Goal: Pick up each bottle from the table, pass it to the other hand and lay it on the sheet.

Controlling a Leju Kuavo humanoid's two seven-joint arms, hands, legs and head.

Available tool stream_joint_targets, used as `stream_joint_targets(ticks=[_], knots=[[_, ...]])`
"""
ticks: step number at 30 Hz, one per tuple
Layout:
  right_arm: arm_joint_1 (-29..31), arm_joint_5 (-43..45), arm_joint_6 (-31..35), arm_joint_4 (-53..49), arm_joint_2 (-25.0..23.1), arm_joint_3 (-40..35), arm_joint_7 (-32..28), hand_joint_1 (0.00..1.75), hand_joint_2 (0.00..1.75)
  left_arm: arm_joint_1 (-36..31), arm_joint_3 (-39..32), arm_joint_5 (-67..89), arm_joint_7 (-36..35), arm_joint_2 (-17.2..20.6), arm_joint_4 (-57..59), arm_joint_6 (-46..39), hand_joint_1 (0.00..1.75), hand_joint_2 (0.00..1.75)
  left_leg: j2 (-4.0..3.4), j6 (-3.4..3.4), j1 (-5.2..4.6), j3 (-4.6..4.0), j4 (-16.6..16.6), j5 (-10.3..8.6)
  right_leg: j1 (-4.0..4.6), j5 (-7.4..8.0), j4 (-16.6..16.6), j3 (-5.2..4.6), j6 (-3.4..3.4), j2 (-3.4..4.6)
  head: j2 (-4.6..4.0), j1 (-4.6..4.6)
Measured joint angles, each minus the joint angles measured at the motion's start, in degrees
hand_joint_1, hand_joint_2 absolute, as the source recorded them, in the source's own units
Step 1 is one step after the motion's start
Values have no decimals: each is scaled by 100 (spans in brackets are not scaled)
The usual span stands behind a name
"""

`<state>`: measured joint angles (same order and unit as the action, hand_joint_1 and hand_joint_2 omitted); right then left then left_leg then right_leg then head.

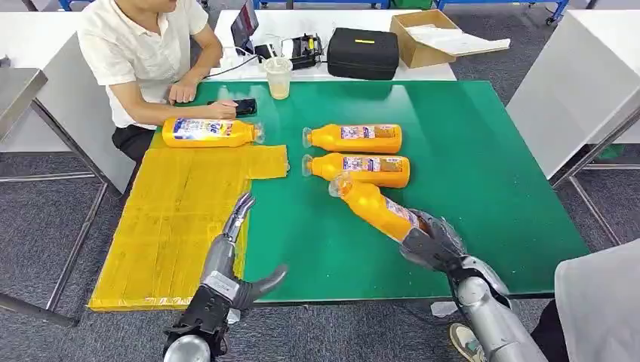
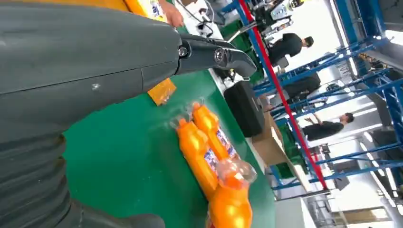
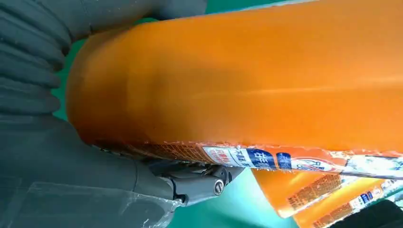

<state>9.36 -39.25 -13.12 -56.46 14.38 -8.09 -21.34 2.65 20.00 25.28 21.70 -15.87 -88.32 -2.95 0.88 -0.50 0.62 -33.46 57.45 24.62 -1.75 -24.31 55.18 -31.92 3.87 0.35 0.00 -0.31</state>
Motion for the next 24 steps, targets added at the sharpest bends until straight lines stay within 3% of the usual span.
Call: stream_joint_targets(ticks=[6,10,24], knots=[[-515,1423,-308,-719,-184,-147,-675,175,175,-122,-26,-2102,-630,-31,508,1142,0,175,-13,-3,0,-53,-2,-12,1,8,6,18,0,8,0,0],[-466,1641,-203,-988,-696,-452,-824,175,175,-254,39,-3345,-525,-31,1332,1523,0,175,-36,2,1,-75,-2,-16,3,10,14,-21,-1,29,0,-7],[145,1083,201,-981,-1558,-1626,-837,175,175,-675,304,-3672,-503,-31,1930,1672,0,175,-21,3,1,-118,0,-26,-1,8,18,-52,-1,15,0,-2]])
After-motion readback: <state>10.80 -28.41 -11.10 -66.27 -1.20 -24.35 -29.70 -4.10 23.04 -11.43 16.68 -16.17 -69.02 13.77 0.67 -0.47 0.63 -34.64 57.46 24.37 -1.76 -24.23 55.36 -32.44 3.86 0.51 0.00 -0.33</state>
